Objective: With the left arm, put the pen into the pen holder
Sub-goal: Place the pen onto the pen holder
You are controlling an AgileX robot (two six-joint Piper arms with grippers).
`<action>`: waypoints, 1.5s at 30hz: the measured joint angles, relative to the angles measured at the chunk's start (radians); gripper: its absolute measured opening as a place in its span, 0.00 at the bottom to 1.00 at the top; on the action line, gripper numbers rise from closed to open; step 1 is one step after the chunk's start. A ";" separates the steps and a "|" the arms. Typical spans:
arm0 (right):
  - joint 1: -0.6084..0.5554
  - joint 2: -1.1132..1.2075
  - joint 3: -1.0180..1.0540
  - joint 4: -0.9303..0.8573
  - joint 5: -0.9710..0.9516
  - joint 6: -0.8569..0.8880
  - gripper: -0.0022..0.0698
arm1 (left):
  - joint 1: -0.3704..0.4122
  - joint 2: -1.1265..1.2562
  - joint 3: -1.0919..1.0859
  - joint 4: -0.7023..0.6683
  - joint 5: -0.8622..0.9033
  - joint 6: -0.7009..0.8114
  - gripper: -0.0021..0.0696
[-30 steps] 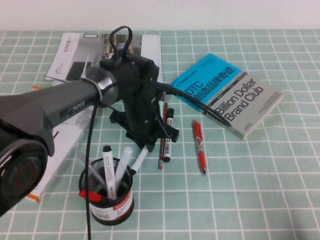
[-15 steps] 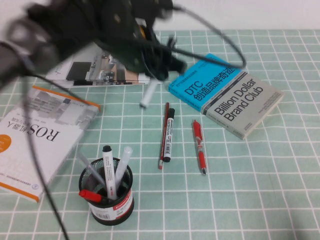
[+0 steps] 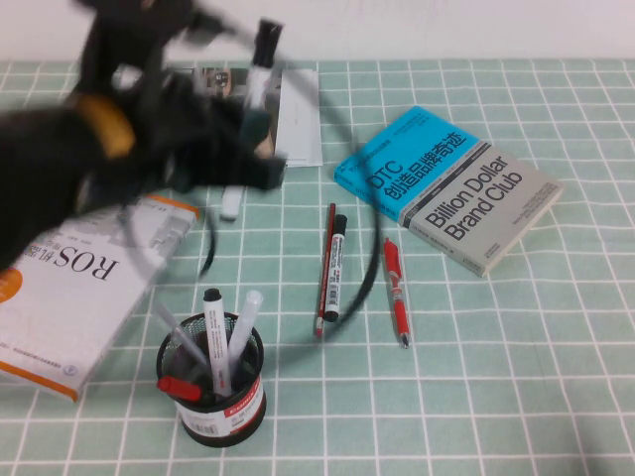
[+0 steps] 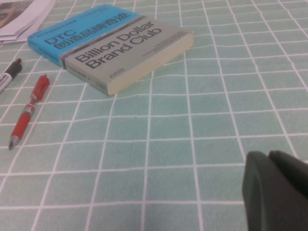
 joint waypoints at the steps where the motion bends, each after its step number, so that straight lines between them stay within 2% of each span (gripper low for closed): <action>1: 0.000 0.000 0.000 0.000 0.000 0.000 0.00 | -0.002 -0.041 0.069 -0.002 -0.060 0.000 0.18; 10: 0.000 0.000 0.000 0.000 0.000 0.000 0.00 | -0.098 -0.275 0.534 -0.006 -0.534 -0.003 0.18; 19: 0.000 0.000 0.000 0.000 0.000 0.000 0.00 | -0.106 -0.279 0.755 -0.004 -0.781 -0.052 0.18; 40: 0.000 0.000 0.000 0.000 0.000 0.000 0.00 | -0.110 -0.002 0.816 -0.003 -1.078 -0.052 0.18; 45: 0.000 0.000 0.000 0.000 0.000 0.000 0.00 | -0.110 0.043 0.816 -0.007 -1.102 -0.071 0.18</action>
